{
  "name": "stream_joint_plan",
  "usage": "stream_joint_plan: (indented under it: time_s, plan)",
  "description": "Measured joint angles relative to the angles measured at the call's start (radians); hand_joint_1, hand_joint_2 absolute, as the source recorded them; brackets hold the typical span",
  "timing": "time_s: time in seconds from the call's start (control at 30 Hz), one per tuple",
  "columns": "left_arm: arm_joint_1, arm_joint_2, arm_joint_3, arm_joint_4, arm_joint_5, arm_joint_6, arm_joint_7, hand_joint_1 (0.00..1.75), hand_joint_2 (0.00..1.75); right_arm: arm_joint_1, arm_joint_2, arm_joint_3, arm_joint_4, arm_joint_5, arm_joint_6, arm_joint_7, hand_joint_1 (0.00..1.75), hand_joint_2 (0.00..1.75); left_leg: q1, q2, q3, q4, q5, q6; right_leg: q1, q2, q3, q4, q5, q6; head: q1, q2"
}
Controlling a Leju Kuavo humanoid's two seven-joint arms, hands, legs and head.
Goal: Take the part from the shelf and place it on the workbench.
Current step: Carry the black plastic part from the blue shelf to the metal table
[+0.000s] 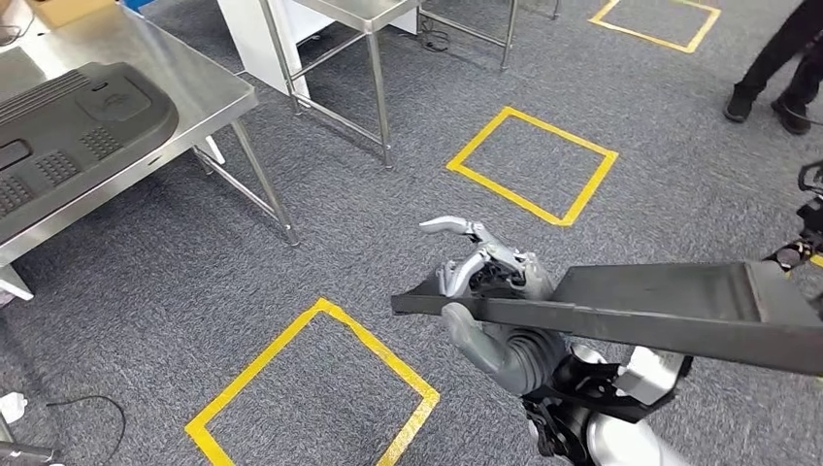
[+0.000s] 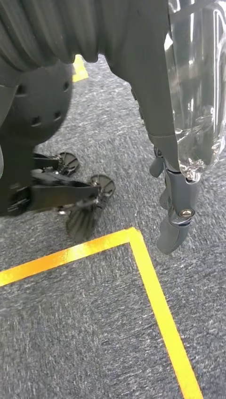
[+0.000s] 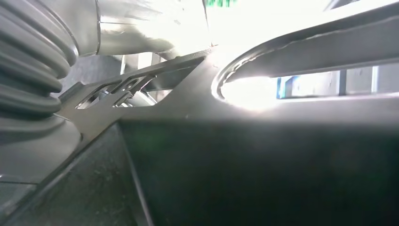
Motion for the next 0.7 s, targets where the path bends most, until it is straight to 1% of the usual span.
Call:
stream_joint_plan:
  time_s: [0.03, 0.07, 0.1, 0.13, 0.17, 0.2, 0.23, 0.27, 0.3, 0.33, 0.37, 0.4, 0.43, 0.47, 0.5, 0.53, 0.57, 0.6, 0.63, 0.67, 0.7]
  plan:
    - [-0.001, 0.002, 0.0, 0.001, -0.001, -0.004, 0.008, 0.0, 1.75, -0.007, 0.004, 0.002, 0.003, -0.001, 0.006, 0.002, 1.75, 1.75, -0.006, 0.01, 0.01, -0.024, 0.004, 0.006, 0.001, -0.01, 0.004, -0.001, -0.003, 0.005, 0.0, 0.0]
    - [0.0, 0.005, 0.0, 0.003, -0.002, -0.006, 0.016, 0.0, 1.75, -0.014, 0.007, 0.004, 0.007, -0.003, 0.013, 0.002, 1.75, 1.75, -0.011, 0.007, 0.01, -0.027, 0.001, 0.01, 0.001, -0.02, 0.007, -0.002, -0.005, 0.01, 0.001, 0.0]
    - [0.001, 0.007, 0.0, 0.005, -0.003, -0.009, 0.023, 0.0, 1.75, -0.021, 0.01, 0.006, 0.011, -0.007, 0.02, 0.002, 1.75, 1.75, -0.011, -0.006, 0.011, -0.032, 0.003, 0.015, 0.001, -0.029, 0.013, -0.005, -0.007, 0.015, 0.002, 0.0]
    - [0.003, 0.01, 0.0, 0.007, -0.004, -0.01, 0.029, 0.0, 1.75, -0.027, 0.014, 0.009, 0.016, -0.012, 0.027, -0.001, 1.75, 1.75, -0.008, -0.017, 0.017, -0.04, 0.005, 0.02, 0.0, -0.029, 0.02, -0.006, -0.012, 0.021, 0.003, 0.0]
    - [0.005, 0.011, -0.001, 0.009, -0.005, -0.011, 0.034, 0.0, 1.75, -0.034, 0.017, 0.011, 0.021, -0.019, 0.036, -0.008, 1.75, 1.75, -0.004, -0.028, 0.024, -0.049, 0.007, 0.025, -0.002, -0.01, 0.022, 0.003, -0.022, 0.025, 0.006, 0.0]
    - [0.005, 0.013, -0.001, 0.01, -0.006, -0.012, 0.037, 0.0, 1.75, -0.041, 0.019, 0.015, 0.026, -0.027, 0.044, -0.016, 1.75, 1.75, 0.001, -0.039, 0.032, -0.059, 0.011, 0.03, -0.003, 0.017, 0.014, 0.03, -0.041, 0.028, 0.01, 0.0]
    - [0.004, 0.014, -0.002, 0.011, -0.007, -0.013, 0.039, 0.0, 1.75, -0.047, 0.02, 0.018, 0.032, -0.036, 0.053, -0.024, 1.75, 1.75, 0.004, -0.05, 0.037, -0.064, 0.013, 0.034, -0.005, 0.051, -0.008, 0.078, -0.067, 0.029, 0.015, 0.0]
    - [0.002, 0.015, -0.004, 0.012, -0.009, -0.013, 0.041, 0.0, 1.75, -0.052, 0.021, 0.022, 0.04, -0.045, 0.06, -0.031, 1.75, 1.75, 0.004, -0.062, 0.038, -0.066, 0.014, 0.038, -0.006, 0.078, -0.041, 0.141, -0.094, 0.029, 0.022, 0.0]
    - [0.001, 0.016, -0.005, 0.013, -0.01, -0.014, 0.043, 0.0, 1.75, -0.054, 0.023, 0.026, 0.048, -0.054, 0.066, -0.037, 1.75, 1.75, 0.005, -0.076, 0.038, -0.066, 0.014, 0.039, -0.007, 0.09, -0.076, 0.203, -0.115, 0.03, 0.028, 0.0]
    - [0.0, 0.016, -0.007, 0.013, -0.012, -0.015, 0.047, 0.0, 1.75, -0.057, 0.024, 0.03, 0.057, -0.064, 0.072, -0.041, 1.75, 1.75, 0.005, -0.09, 0.038, -0.064, 0.013, 0.04, -0.007, 0.095, -0.103, 0.244, -0.12, 0.032, 0.033, 0.0]
    - [0.001, 0.016, -0.008, 0.014, -0.013, -0.016, 0.051, 0.0, 1.75, -0.063, 0.026, 0.035, 0.066, -0.074, 0.079, -0.045, 1.75, 1.75, 0.005, -0.105, 0.038, -0.062, 0.011, 0.039, -0.008, 0.098, -0.114, 0.25, -0.106, 0.033, 0.037, 0.0]
    - [0.002, 0.016, -0.01, 0.015, -0.014, -0.016, 0.056, 0.0, 1.75, -0.072, 0.029, 0.04, 0.075, -0.086, 0.085, -0.049, 1.75, 1.75, 0.006, -0.12, 0.038, -0.058, 0.009, 0.037, -0.01, 0.101, -0.109, 0.219, -0.072, 0.034, 0.041, 0.0]
    - [0.003, 0.016, -0.011, 0.015, -0.016, -0.016, 0.061, 0.0, 1.75, -0.084, 0.033, 0.045, 0.084, -0.097, 0.091, -0.052, 1.75, 1.75, 0.008, -0.135, 0.037, -0.053, 0.006, 0.033, -0.013, 0.112, -0.089, 0.158, -0.029, 0.035, 0.046, 0.0]
    - [0.003, 0.016, -0.012, 0.016, -0.017, -0.016, 0.065, 0.0, 1.75, -0.097, 0.036, 0.05, 0.094, -0.107, 0.097, -0.055, 1.75, 1.75, 0.008, -0.148, 0.034, -0.046, 0.002, 0.028, -0.016, 0.136, -0.067, 0.098, 0.002, 0.036, 0.05, 0.0]
    - [0.001, 0.017, -0.013, 0.016, -0.019, -0.016, 0.068, 0.0, 1.75, -0.109, 0.043, 0.055, 0.104, -0.117, 0.101, -0.059, 1.75, 1.75, 0.009, -0.16, 0.028, -0.038, -0.001, 0.023, -0.019, 0.158, -0.051, 0.051, 0.022, 0.036, 0.053, 0.0]
    - [0.0, 0.018, -0.014, 0.017, -0.02, -0.015, 0.071, 0.0, 1.75, -0.118, 0.048, 0.061, 0.113, -0.124, 0.104, -0.061, 1.75, 1.75, 0.011, -0.171, 0.021, -0.032, -0.003, 0.017, -0.02, 0.174, -0.042, 0.025, 0.027, 0.035, 0.053, 0.0]
    - [0.0, 0.02, -0.015, 0.018, -0.021, -0.014, 0.074, 0.0, 1.75, -0.128, 0.054, 0.067, 0.124, -0.131, 0.106, -0.064, 1.75, 1.75, 0.013, -0.182, 0.015, -0.029, -0.002, 0.011, -0.018, 0.18, -0.041, 0.019, 0.022, 0.032, 0.054, 0.0]
    - [0.002, 0.021, -0.016, 0.018, -0.022, -0.014, 0.077, 0.0, 1.75, -0.138, 0.061, 0.073, 0.134, -0.138, 0.108, -0.066, 1.75, 1.75, 0.016, -0.193, 0.011, -0.029, 0.0, 0.005, -0.016, 0.171, -0.04, 0.015, 0.023, 0.026, 0.054, 0.0]
    - [0.005, 0.023, -0.017, 0.02, -0.022, -0.014, 0.081, 0.0, 1.75, -0.15, 0.068, 0.077, 0.143, -0.143, 0.11, -0.068, 1.75, 1.75, 0.018, -0.194, 0.01, -0.03, 0.0, -0.001, -0.014, 0.159, -0.037, 0.012, 0.025, 0.019, 0.054, 0.0]
    - [0.008, 0.025, -0.017, 0.021, -0.023, -0.014, 0.085, 0.0, 1.75, -0.161, 0.075, 0.081, 0.152, -0.147, 0.112, -0.07, 1.75, 1.75, 0.017, -0.179, 0.008, -0.022, -0.005, -0.008, -0.015, 0.147, -0.034, 0.008, 0.026, 0.012, 0.052, 0.0]
    - [0.009, 0.026, -0.018, 0.022, -0.024, -0.014, 0.09, 0.0, 1.75, -0.171, 0.083, 0.085, 0.159, -0.15, 0.115, -0.073, 1.75, 1.75, 0.015, -0.152, -0.003, 0.003, -0.019, -0.014, -0.016, 0.133, -0.03, 0.003, 0.027, 0.007, 0.045, 0.0]
